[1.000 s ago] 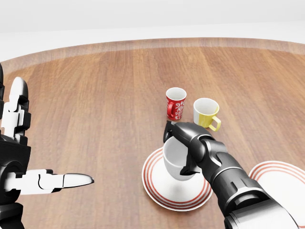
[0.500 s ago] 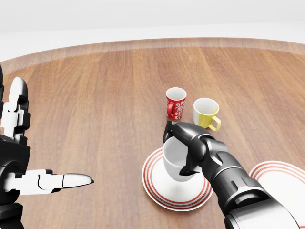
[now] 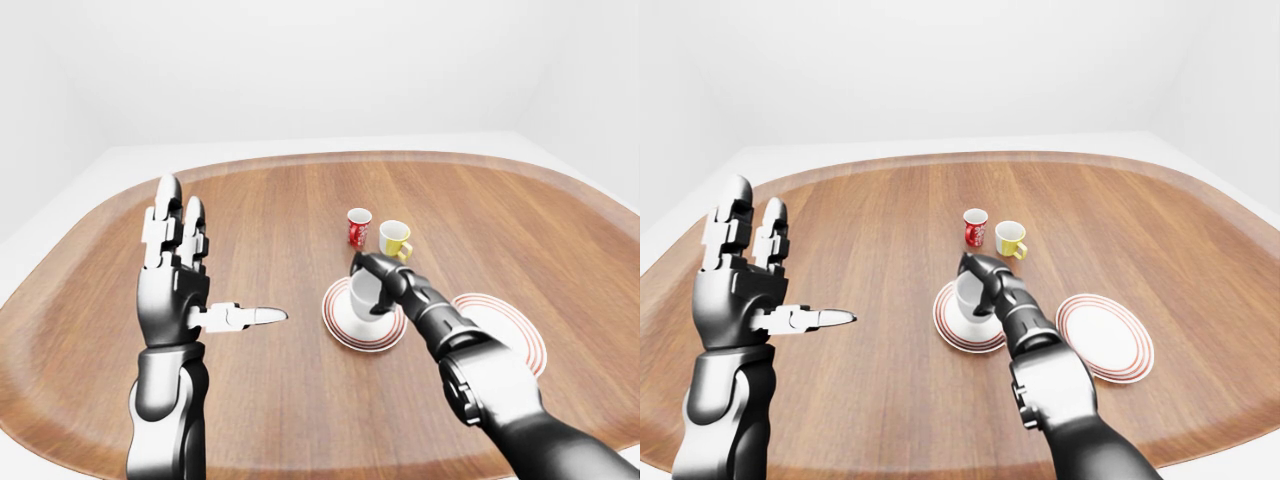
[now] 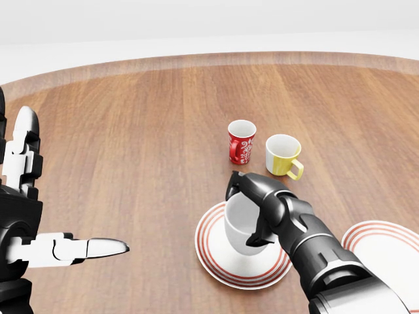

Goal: Put the white mug on the left plate.

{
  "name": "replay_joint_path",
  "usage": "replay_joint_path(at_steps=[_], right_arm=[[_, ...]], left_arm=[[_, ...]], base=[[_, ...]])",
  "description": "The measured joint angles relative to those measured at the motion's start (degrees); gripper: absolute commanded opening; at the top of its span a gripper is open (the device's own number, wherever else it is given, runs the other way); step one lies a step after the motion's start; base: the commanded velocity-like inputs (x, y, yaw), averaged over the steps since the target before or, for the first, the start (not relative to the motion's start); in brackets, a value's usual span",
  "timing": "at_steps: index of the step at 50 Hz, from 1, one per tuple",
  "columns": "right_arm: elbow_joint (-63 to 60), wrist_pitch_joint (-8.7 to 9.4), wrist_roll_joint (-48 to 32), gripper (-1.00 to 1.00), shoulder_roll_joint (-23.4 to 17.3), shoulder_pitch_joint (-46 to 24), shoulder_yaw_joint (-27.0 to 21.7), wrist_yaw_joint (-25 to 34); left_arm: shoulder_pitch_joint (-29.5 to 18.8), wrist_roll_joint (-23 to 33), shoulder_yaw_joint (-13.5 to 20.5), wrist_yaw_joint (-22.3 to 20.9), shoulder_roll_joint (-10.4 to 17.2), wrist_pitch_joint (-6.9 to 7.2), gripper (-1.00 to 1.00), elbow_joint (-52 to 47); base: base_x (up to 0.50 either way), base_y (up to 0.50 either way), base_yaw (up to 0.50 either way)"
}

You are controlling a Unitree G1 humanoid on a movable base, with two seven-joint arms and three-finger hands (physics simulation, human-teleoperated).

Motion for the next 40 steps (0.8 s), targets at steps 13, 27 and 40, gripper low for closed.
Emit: replay_joint_path(at_steps=[13,27,40], right_arm=[[0.2,0.08,0.2,-1.0,0.0,0.8,0.0,-0.7],[0.3,0.16,0.1,-1.0,0.0,1.4,-0.1,-1.2],[0.3,0.3,0.1,-1.0,-0.1,1.4,-0.1,-1.5]], left_arm=[[0.1,0.0,-0.1,0.0,0.0,0.0,1.0,0.0],[0.1,0.0,0.0,0.0,0.0,0.0,1.0,-0.1],[-0.1,-0.1,0.2,0.0,0.0,0.0,1.0,0.0]], base=[[0.0,0.0,0.0],[0.0,0.0,0.0],[0.0,0.0,0.0]])
